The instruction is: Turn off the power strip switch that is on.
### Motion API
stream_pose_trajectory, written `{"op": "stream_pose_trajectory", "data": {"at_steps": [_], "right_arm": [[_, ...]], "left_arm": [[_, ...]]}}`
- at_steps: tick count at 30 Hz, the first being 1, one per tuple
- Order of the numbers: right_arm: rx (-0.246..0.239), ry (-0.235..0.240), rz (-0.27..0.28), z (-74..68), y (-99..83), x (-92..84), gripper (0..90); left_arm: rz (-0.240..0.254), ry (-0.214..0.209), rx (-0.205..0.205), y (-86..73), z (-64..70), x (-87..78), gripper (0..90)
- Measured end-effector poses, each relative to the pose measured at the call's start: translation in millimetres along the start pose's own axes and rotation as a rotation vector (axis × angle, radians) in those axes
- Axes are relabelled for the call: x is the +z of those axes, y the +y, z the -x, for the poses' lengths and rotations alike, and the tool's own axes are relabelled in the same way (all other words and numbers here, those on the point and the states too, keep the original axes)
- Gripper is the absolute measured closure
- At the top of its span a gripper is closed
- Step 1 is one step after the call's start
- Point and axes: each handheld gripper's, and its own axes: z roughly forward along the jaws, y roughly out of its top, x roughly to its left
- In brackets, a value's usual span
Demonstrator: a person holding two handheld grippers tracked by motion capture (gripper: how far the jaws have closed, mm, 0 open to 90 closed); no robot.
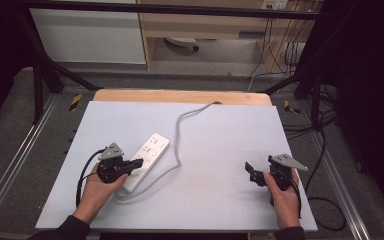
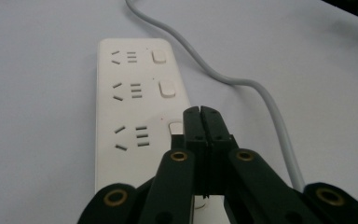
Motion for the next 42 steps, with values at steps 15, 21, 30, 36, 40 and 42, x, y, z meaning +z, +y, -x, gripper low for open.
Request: {"op": "stream_pose_trajectory", "data": {"at_steps": [15, 21, 30, 36, 40, 42], "right_arm": [[-0.004, -0.002, -0.003, -0.2, -0.2, 0.0, 3.4], [-0.006, -0.002, -0.007, -0.3, -0.7, 0.6, 3.4], [-0.003, 0.001, -0.009, -0.4, -0.9, 1.1, 3.4], [0.000, 0.000, -0.006, 0.3, -0.7, 0.3, 3.4], [-0.002, 0.000, -0.007, 0.1, -0.6, 0.1, 3.4], [-0.006, 0.000, -0.009, 0.1, -0.4, 0.2, 3.4]], "left_arm": [[-0.050, 0.026, 0.014, -0.3, -3.0, 10.8, 90.0], [-0.061, 0.028, 0.010, 8.0, -4.2, 22.4, 90.0], [-0.077, 0.037, -0.006, 10.6, -5.8, 30.5, 90.0], [-0.084, 0.036, -0.012, 10.2, -5.8, 31.1, 90.0], [-0.085, 0.035, -0.013, 10.0, -5.2, 31.5, 90.0], [-0.085, 0.034, -0.015, 10.0, -5.3, 31.5, 90.0]]}}
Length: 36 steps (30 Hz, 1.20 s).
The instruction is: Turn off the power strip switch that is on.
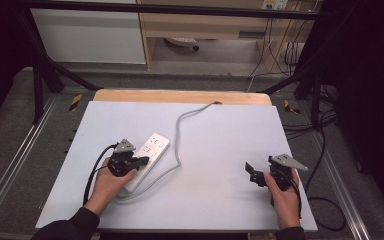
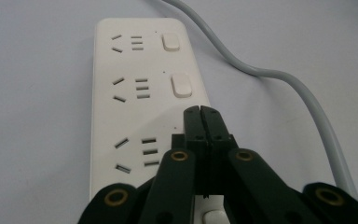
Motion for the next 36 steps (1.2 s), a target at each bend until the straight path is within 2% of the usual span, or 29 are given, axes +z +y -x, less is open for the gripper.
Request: {"op": "stream_pose_trajectory", "data": {"at_steps": [4, 17, 21, 36], "right_arm": [[0.002, 0.000, -0.002, 0.3, -0.1, -0.2, 3.4], [-0.001, 0.001, -0.003, -0.4, 0.0, -0.1, 3.4], [0.002, 0.000, -0.005, -0.4, 0.0, -0.7, 3.4], [-0.004, 0.002, -0.005, -0.8, 0.0, -0.4, 3.4]], "left_arm": [[-0.004, -0.007, -0.010, -0.1, -0.9, -0.5, 90.0], [-0.007, 0.003, 0.002, -1.0, 2.4, -0.7, 90.0], [-0.004, -0.015, -0.018, -1.3, -0.5, -0.6, 90.0], [-0.014, -0.005, -0.022, -0.4, 0.8, -0.2, 90.0]]}}
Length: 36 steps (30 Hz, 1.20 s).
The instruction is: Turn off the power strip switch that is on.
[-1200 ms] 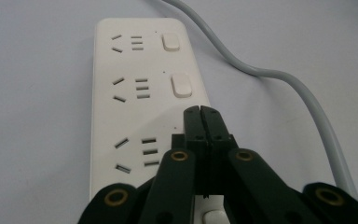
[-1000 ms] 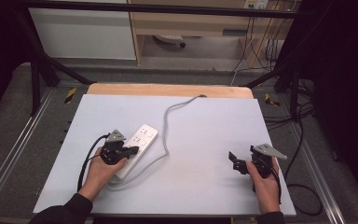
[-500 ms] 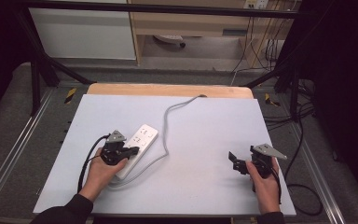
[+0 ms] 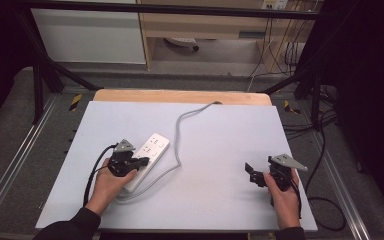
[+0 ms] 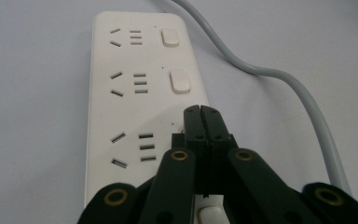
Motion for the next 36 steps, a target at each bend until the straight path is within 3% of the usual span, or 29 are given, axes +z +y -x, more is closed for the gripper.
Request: {"op": "stream_pose_trajectory", "data": {"at_steps": [36], "right_arm": [[0.002, 0.000, -0.003, -0.7, -0.1, 0.3, 3.4]], "left_arm": [[-0.006, 0.005, 0.006, 0.6, 0.4, 0.3, 90.0]]}}
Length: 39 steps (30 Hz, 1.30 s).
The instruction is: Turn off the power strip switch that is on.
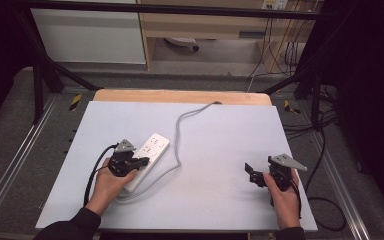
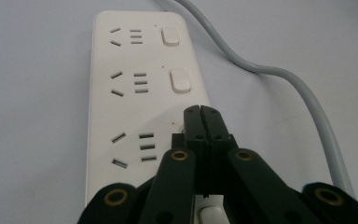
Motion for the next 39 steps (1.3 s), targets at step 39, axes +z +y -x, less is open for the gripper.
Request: {"op": "stream_pose_trajectory", "data": {"at_steps": [39], "right_arm": [[-0.002, 0.000, 0.005, 0.5, 0.5, -1.1, 3.4]], "left_arm": [[0.034, -0.001, 0.001, 0.1, 2.9, -0.2, 90.0]]}}
